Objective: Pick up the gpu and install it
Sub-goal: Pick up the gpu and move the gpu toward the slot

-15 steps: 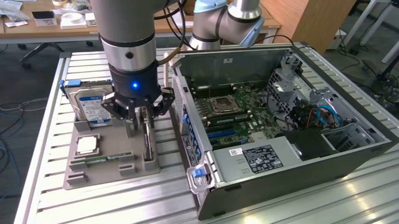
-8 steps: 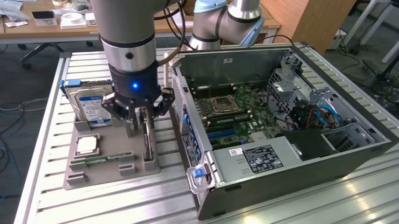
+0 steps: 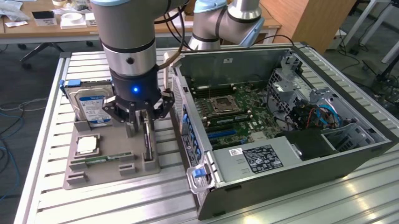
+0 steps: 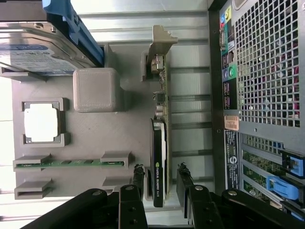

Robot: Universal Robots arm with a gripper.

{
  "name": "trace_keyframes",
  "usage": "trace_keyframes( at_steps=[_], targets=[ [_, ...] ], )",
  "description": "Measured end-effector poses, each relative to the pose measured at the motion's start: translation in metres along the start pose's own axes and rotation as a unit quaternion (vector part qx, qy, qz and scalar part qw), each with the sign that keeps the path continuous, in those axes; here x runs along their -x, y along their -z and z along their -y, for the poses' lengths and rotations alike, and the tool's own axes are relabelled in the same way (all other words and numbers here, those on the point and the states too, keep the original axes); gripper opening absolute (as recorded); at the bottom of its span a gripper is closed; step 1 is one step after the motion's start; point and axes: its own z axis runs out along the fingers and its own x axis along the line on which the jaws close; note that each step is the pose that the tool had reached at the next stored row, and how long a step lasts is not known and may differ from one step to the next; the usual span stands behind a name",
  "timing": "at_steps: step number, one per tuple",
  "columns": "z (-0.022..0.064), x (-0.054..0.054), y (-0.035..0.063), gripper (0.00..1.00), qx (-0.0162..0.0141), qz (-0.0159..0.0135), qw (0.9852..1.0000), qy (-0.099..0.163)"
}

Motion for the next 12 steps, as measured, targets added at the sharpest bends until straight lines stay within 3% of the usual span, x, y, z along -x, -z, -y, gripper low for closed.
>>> trace_keyframes(
  at_steps=[12],
  targets=[
    [-0.0007,-0.0001,-0.0027,0.43,0.0000,0.0000,1.0000,0.000]
  ],
)
